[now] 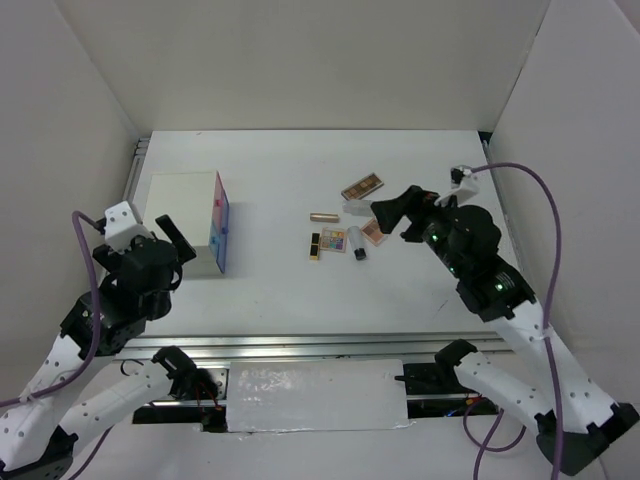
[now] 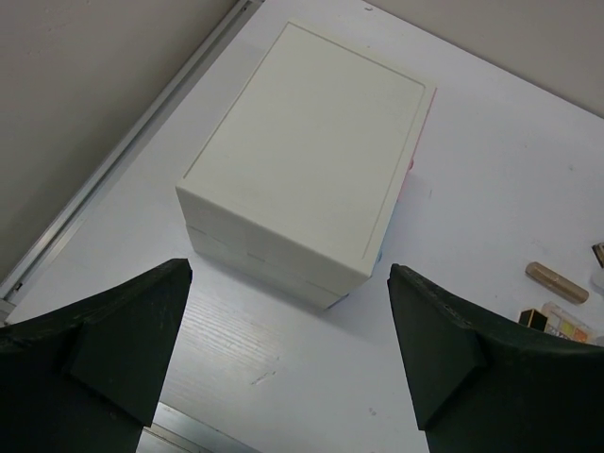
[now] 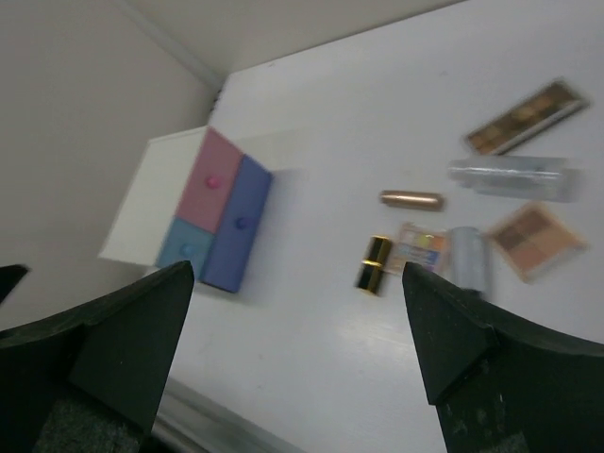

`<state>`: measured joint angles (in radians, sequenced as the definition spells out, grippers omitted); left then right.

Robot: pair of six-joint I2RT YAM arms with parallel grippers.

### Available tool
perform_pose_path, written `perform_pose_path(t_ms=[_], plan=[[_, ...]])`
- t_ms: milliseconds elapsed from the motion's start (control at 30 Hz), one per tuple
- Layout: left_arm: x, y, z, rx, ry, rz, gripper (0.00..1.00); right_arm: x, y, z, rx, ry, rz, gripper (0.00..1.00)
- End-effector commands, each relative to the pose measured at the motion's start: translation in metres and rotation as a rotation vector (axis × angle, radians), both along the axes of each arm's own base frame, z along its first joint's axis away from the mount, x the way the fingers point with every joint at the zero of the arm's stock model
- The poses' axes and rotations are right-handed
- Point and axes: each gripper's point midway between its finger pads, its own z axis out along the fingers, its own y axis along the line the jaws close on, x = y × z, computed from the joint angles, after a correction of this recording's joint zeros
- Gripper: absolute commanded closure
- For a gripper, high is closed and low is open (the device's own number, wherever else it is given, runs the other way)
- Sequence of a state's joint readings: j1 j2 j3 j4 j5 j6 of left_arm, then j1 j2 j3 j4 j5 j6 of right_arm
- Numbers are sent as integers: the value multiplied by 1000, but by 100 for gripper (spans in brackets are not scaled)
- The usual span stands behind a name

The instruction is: Organize the makeup

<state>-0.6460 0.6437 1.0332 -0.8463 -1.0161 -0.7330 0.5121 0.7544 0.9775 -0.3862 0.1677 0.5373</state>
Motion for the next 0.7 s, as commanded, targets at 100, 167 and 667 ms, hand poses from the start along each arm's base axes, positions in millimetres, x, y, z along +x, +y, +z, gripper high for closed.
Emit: perform_pose_path(t_ms=[100,167,667], plan=[[14,-2,-5,26,41,20,1,9,133,-3,402,44,530,0],[16,-1,-7,35,55,29,1,21,171,-18,474,71,609,0],[17,0,-14,46,72,39,1,52,357,-121,693,353,859,23]])
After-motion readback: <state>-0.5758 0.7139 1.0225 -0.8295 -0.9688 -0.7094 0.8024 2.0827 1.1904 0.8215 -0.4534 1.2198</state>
